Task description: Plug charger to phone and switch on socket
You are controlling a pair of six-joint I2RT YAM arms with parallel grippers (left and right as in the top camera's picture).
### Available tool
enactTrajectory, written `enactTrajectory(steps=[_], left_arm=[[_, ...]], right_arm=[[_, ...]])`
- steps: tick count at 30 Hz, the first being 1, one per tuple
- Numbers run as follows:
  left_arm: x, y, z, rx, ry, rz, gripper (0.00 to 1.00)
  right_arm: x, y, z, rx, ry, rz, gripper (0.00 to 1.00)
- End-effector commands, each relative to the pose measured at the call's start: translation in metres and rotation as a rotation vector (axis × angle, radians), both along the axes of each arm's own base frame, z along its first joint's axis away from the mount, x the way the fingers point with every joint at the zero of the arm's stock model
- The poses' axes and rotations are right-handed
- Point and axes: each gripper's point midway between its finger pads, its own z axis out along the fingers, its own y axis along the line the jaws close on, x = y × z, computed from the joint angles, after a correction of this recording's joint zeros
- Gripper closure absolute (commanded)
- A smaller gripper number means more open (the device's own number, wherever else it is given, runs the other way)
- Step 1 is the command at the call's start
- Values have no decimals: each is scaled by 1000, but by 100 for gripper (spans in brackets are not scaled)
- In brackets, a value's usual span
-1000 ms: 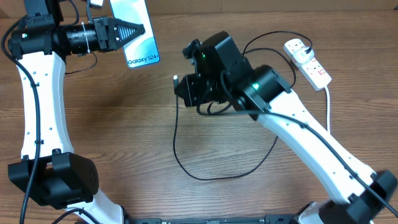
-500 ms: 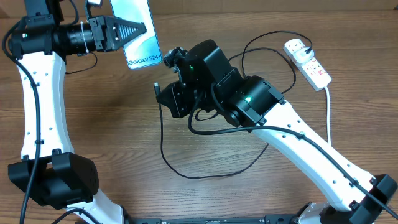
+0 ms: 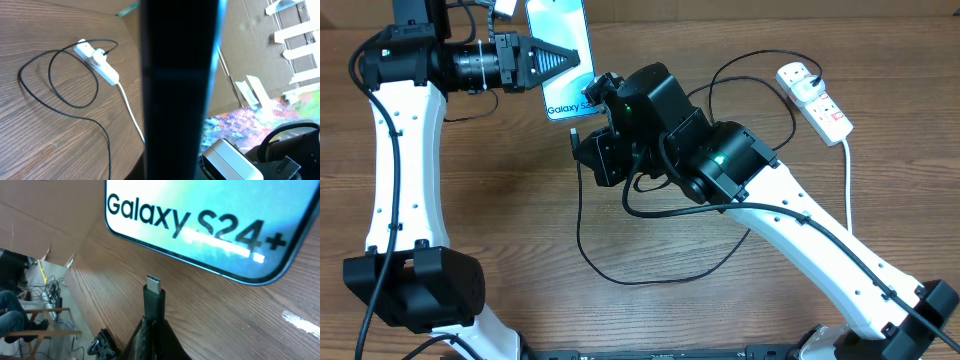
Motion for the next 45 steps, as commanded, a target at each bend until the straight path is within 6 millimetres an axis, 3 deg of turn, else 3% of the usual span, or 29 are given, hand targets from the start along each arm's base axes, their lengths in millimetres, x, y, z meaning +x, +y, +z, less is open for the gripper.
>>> enactTrajectory(steps=[1,45], left_arm=[[-2,-1,6,-5,-37,-11,96],[-11,-4,18,-73,-73,-64,96]], right_arm=[[0,-2,28,34,-65,-2,96],[7,-5,35,36,-93,-40,96]])
